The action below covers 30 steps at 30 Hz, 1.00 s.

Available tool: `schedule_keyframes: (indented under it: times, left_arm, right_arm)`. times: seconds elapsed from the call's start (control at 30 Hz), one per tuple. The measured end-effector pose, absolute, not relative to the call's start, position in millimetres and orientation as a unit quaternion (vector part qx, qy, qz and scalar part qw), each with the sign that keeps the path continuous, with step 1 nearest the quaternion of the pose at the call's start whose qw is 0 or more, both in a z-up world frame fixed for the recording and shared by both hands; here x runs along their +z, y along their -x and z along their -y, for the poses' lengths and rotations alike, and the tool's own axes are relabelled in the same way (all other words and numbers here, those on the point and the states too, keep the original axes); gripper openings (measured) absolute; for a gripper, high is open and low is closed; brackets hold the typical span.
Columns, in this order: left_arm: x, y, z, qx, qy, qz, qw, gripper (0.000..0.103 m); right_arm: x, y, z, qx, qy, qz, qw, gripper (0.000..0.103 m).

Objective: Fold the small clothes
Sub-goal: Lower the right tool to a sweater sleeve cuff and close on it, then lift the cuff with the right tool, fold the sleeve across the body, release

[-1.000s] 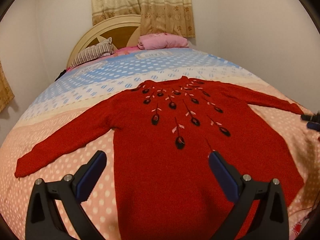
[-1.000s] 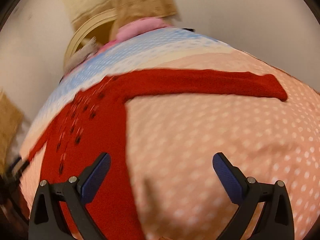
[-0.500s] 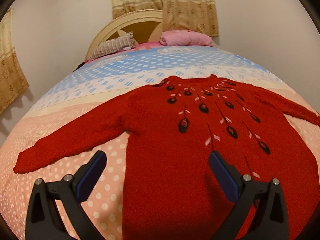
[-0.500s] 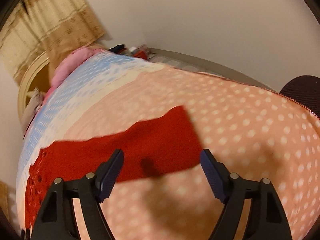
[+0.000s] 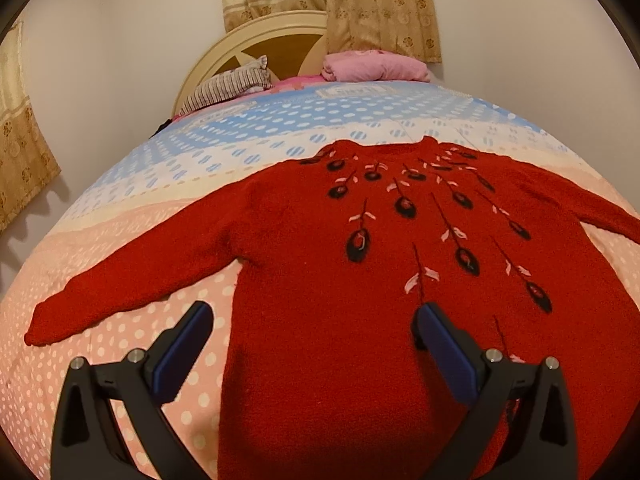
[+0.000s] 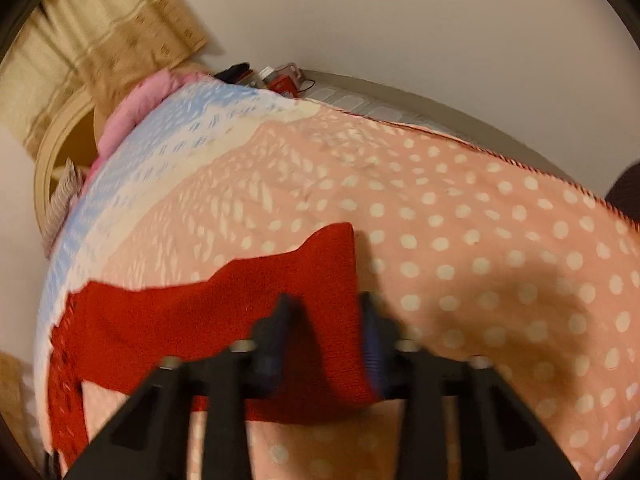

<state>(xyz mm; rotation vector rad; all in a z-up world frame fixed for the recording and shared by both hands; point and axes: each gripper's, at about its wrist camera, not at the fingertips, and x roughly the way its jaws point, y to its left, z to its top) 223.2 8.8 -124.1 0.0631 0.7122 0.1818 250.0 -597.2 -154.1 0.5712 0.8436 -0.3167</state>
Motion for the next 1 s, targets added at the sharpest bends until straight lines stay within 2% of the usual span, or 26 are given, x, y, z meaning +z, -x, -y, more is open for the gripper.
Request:
schedule_keyframes:
  times: [0.03,0.13,0.47,0.77,1.0]
  left_arm:
    - [-124,-222,-8,0.088,-0.031,-0.347,0.933,0.103]
    - [-121,-218,-9,0.086,-0.029,-0.344,0.934,0.103]
    - [-112,-207,-19,0.086,0.000,-0.332,0.939,0.103]
    - [-109,-201,-27,0.089,0.000,-0.325,0.941,0.103]
    - [-107,-195,-39,0.104,-0.013,-0.311,0.945,0.103]
  right_arm:
    - [-151,-250,596,-0.146,-0.274,-0.399,0.863,0.013]
    - [-130,-246,594,-0.149,-0.261,-0.377,0.876,0.011]
    - [-12,-233,561,-0.125,-0.230,-0.248,0.933,0.010]
    - [44,-261,481,-0.060,-0.181,-0.236,0.953,0.010]
    - [67,-285,418,-0.022,-0.146,-0.234,0.961,0.010]
